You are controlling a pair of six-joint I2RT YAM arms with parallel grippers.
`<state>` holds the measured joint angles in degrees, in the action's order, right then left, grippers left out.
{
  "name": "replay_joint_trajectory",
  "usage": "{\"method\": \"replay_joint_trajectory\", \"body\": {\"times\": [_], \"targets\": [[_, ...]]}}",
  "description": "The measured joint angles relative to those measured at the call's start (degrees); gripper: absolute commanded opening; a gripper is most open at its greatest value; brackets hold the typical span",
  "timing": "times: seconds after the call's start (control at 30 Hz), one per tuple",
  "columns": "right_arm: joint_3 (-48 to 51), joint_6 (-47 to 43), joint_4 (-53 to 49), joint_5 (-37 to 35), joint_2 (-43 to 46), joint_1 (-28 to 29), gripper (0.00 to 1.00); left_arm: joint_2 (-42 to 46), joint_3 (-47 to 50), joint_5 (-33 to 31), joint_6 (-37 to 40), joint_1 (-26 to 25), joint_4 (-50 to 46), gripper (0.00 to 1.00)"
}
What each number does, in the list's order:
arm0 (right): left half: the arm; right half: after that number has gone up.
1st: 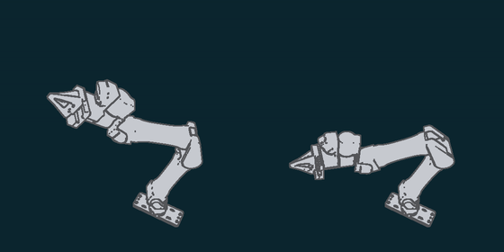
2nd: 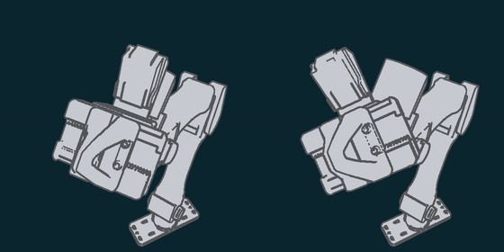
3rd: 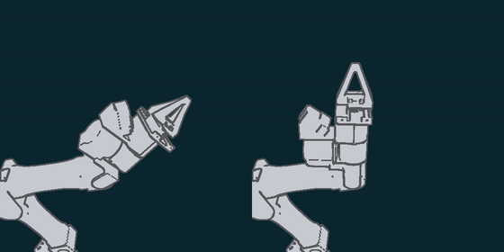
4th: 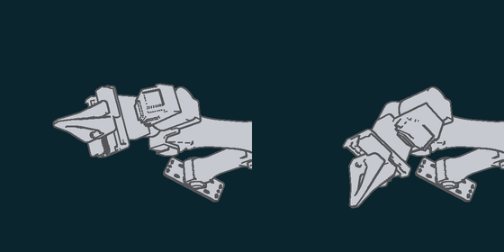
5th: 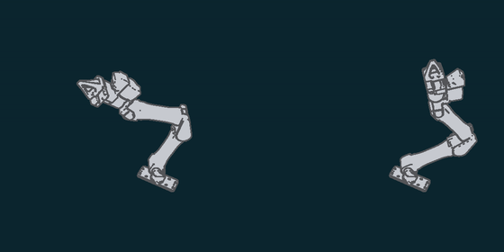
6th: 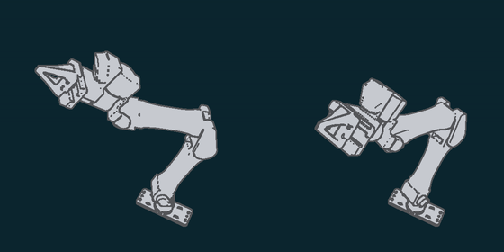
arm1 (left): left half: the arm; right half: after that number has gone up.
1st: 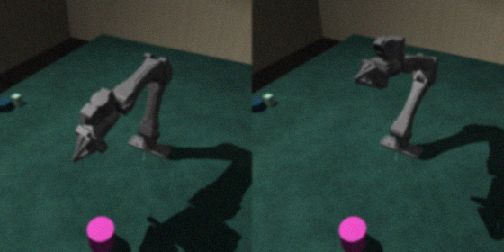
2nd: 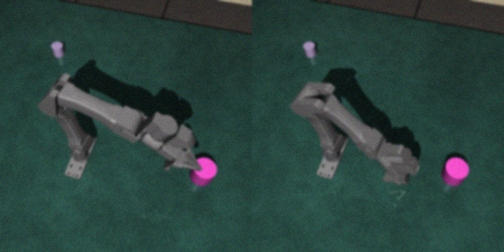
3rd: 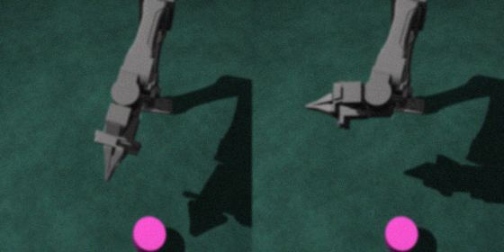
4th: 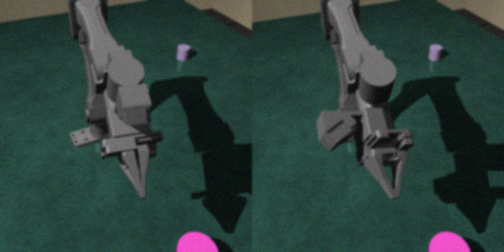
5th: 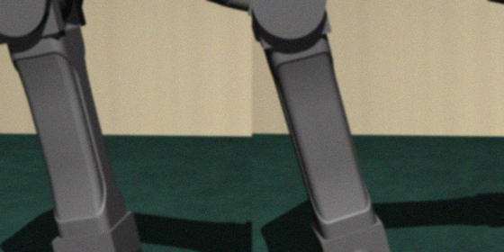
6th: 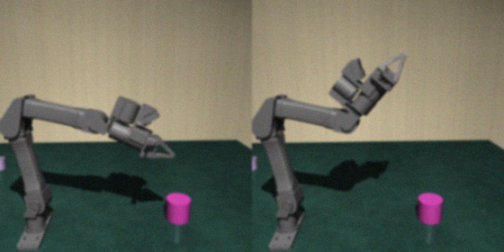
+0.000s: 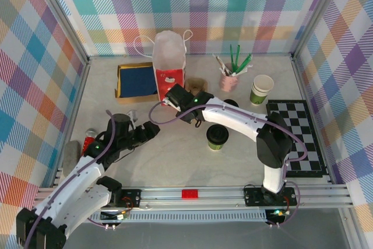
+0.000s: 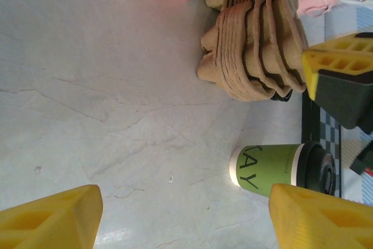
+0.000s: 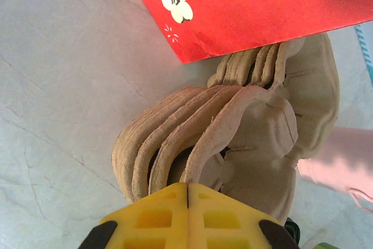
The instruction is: Pack the takeout coffee
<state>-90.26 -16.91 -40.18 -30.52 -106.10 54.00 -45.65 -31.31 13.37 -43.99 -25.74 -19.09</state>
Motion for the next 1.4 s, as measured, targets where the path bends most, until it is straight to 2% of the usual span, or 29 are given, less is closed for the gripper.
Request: {"method": "replay_joint_trajectory", "body": {"times": [0.13,0.43,0.9,1.4], "targets": [[-0.1,0.6,0.0,0.0,0.3,-0.1,0.0,-6.3,-0.2,-0.7,-0.1,-3.1,5.6,0.75],[-1.1,1.1,0.0,0.0,1.1,-0.5,0.0,-20.9,-2.0,-1.4,-1.8,-5.5,18.4,0.73],[-1.1,2.2,0.0,2.3,1.4,-0.7,0.0,-31.2,-6.9,-0.8,-3.1,-6.0,28.9,0.73],[-0.4,3.1,0.2,3.1,3.2,-1.7,0.0,-35.5,-7.0,0.2,-5.7,-6.0,37.4,0.73]]}}
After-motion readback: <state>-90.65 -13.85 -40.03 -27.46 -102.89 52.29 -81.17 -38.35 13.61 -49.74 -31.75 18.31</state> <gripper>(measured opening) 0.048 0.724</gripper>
